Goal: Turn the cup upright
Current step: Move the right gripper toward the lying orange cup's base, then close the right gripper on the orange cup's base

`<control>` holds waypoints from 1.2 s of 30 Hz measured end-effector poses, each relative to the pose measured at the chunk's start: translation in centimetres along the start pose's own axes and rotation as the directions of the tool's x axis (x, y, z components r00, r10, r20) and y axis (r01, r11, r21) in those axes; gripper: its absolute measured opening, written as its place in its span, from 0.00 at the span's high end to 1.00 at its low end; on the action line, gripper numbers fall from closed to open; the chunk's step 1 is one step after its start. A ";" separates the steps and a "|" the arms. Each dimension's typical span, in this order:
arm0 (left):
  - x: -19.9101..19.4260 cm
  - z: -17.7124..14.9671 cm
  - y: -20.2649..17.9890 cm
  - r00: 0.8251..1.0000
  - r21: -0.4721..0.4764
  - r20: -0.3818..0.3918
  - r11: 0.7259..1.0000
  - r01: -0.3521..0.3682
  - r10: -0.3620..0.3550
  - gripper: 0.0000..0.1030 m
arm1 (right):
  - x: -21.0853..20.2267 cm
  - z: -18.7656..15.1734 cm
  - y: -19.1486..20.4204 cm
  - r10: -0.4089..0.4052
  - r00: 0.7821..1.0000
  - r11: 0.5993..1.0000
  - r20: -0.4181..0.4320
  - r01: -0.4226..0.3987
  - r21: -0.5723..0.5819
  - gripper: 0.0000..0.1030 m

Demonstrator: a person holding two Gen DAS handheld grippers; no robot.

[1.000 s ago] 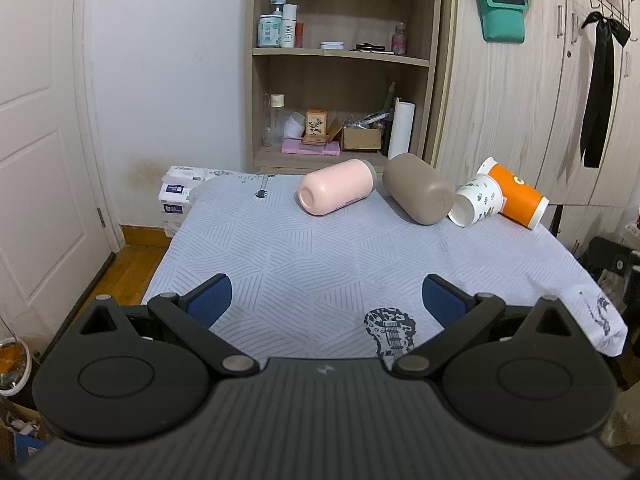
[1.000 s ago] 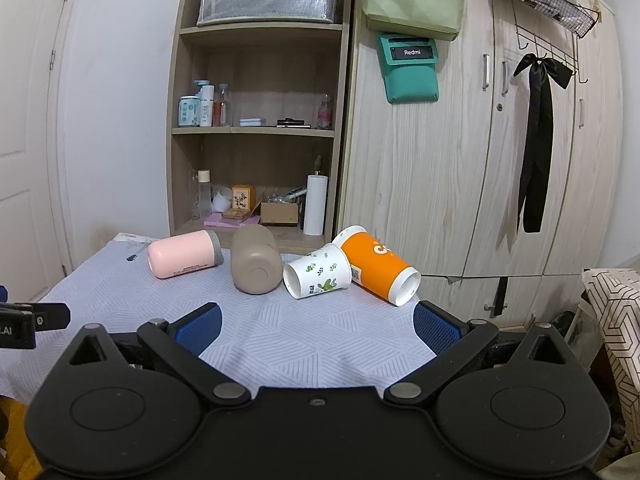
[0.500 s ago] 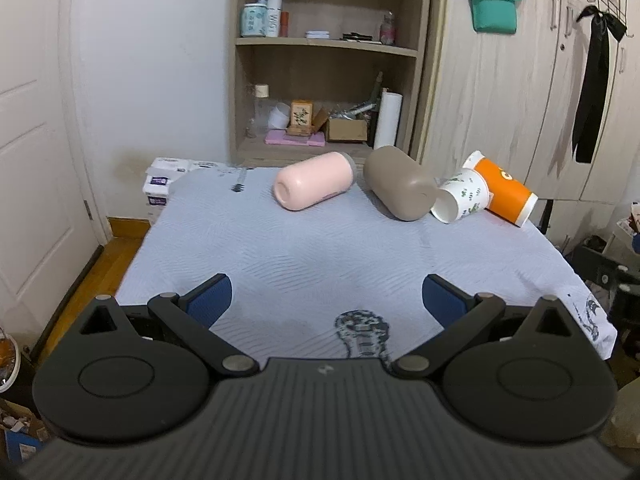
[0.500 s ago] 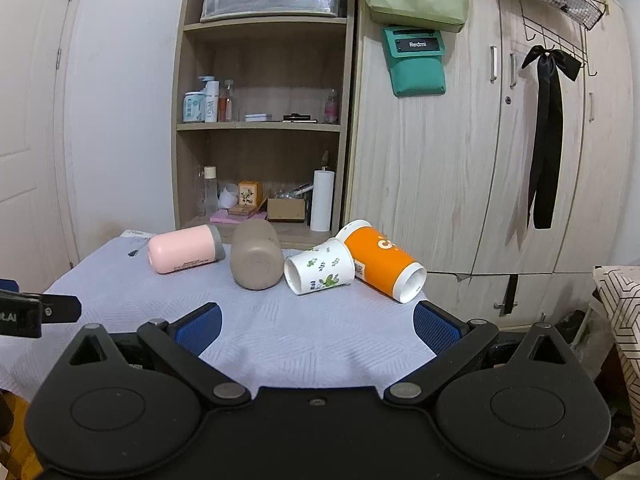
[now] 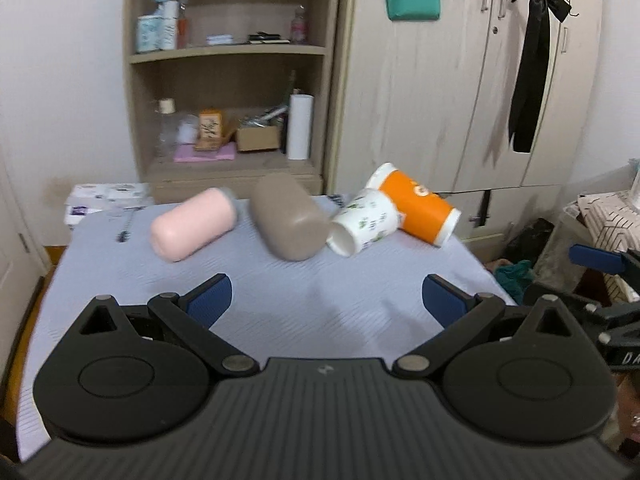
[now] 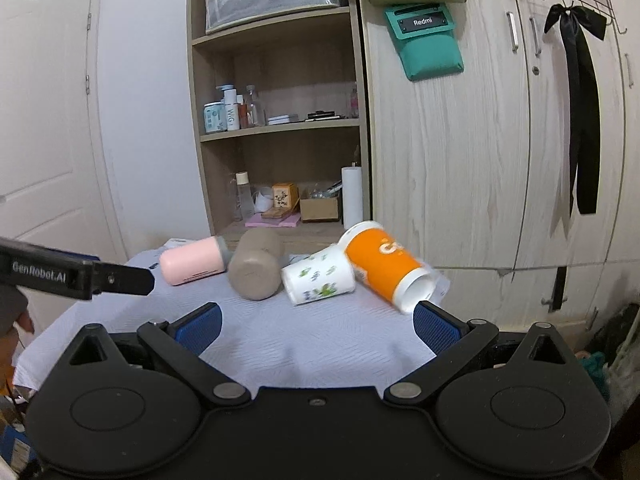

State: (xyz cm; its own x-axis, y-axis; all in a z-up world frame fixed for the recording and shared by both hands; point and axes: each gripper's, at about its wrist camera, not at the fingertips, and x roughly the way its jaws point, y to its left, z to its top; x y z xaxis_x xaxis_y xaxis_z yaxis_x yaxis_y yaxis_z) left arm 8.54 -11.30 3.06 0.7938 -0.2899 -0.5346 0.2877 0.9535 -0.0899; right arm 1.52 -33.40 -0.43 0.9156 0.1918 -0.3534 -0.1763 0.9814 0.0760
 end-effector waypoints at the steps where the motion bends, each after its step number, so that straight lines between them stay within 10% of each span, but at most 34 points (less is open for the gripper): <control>1: 0.7 0.4 -0.3 1.000 -0.008 -0.011 1.000 0.012 -0.012 0.00 | 0.2 0.2 -0.3 0.000 1.000 1.000 0.004 0.000 -0.013 0.00; 15: 10.5 2.3 -4.0 0.988 -0.170 -0.098 0.980 0.103 -0.121 0.03 | 7.8 0.5 -4.6 0.038 0.999 0.960 -0.019 -0.042 -0.277 0.01; 36: 20.0 2.3 -5.6 0.970 -0.423 -0.129 0.897 0.133 -0.205 0.04 | 20.6 1.0 -10.0 0.122 0.977 0.920 -0.175 -0.178 -0.350 0.07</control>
State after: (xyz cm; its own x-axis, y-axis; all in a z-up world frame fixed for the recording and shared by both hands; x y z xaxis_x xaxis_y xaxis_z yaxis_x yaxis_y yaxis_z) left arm 24.04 -22.62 -5.22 0.6419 -0.4658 -0.6091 0.1369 0.8512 -0.5067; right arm 22.47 -39.31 -7.58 0.8096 0.3086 -0.4994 -0.4516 0.8709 -0.1940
